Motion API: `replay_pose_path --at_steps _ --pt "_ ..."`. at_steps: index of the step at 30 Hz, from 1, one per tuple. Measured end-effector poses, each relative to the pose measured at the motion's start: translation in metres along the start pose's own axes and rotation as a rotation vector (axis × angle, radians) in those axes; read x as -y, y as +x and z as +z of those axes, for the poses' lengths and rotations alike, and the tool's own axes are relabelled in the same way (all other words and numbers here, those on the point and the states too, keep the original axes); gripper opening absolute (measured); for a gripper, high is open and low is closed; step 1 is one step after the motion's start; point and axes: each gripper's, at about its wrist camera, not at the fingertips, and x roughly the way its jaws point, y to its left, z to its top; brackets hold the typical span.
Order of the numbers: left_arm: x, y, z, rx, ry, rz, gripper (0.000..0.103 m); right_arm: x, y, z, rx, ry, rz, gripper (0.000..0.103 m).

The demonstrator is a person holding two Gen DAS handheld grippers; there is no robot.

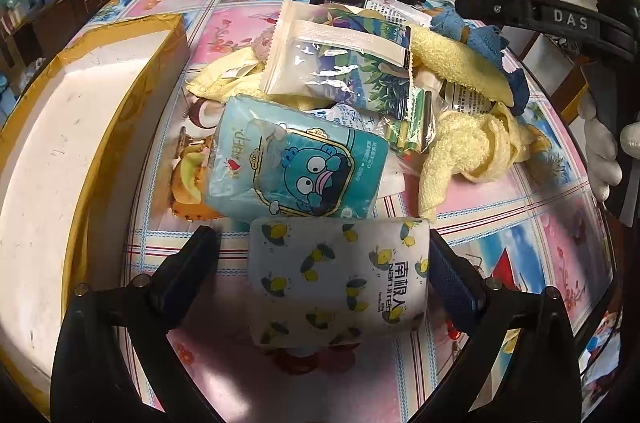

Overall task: Organize soft objects
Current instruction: 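Carry the blue towel into the yellow-rimmed box with the right gripper while the left carries the tissue pack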

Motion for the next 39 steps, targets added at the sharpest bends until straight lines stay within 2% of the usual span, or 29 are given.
replay_pose_path --at_steps 1,2,3,4,5,6,13,17,23,25,29,32,36,37,39 --pt "-0.001 -0.001 0.0 0.007 -0.002 -0.001 0.092 -0.006 0.005 0.001 -0.019 -0.035 -0.005 0.08" --pt "0.0 -0.003 -0.001 0.016 -0.001 -0.003 0.079 -0.01 0.012 0.001 -0.042 -0.065 -0.017 0.072" --pt "0.001 -0.005 -0.002 0.027 0.006 -0.002 0.073 -0.013 0.017 0.0 -0.065 -0.086 -0.025 0.06" --pt "0.002 -0.005 -0.003 0.029 0.012 -0.008 0.073 -0.015 0.024 -0.002 -0.096 -0.104 -0.029 0.052" --pt "0.002 -0.006 -0.003 0.033 0.01 -0.026 0.073 -0.016 0.031 -0.005 -0.128 -0.111 -0.029 0.036" --pt "0.0 -0.008 -0.003 0.039 0.002 -0.041 0.073 -0.015 0.035 -0.007 -0.147 -0.106 -0.031 0.031" --pt "-0.012 -0.037 -0.008 0.108 -0.058 -0.137 0.073 -0.002 -0.008 -0.006 -0.045 0.033 0.011 0.028" --pt "-0.018 -0.074 -0.01 0.171 -0.087 -0.195 0.073 -0.007 -0.045 -0.002 0.013 0.059 0.039 0.028" --pt "-0.048 -0.157 -0.001 0.31 -0.116 -0.238 0.073 -0.038 -0.103 0.012 0.086 0.073 0.212 0.028" --pt "-0.063 -0.186 0.006 0.356 -0.108 -0.194 0.073 -0.054 -0.12 0.021 0.11 0.071 0.293 0.028" --pt "-0.094 -0.234 0.03 0.425 -0.062 -0.054 0.073 -0.092 -0.141 0.054 0.14 0.081 0.47 0.028" --pt "-0.115 -0.257 0.06 0.47 -0.001 0.108 0.073 -0.116 -0.136 0.086 0.128 0.133 0.599 0.028" --pt "-0.142 -0.253 0.104 0.482 0.087 0.313 0.073 -0.147 -0.091 0.122 0.065 0.225 0.712 0.029" --pt "-0.149 -0.244 0.111 0.474 0.1 0.333 0.073 -0.156 -0.074 0.125 0.034 0.24 0.724 0.029" --pt "-0.165 -0.217 0.121 0.422 0.092 0.318 0.073 -0.175 -0.033 0.125 -0.022 0.251 0.694 0.029"
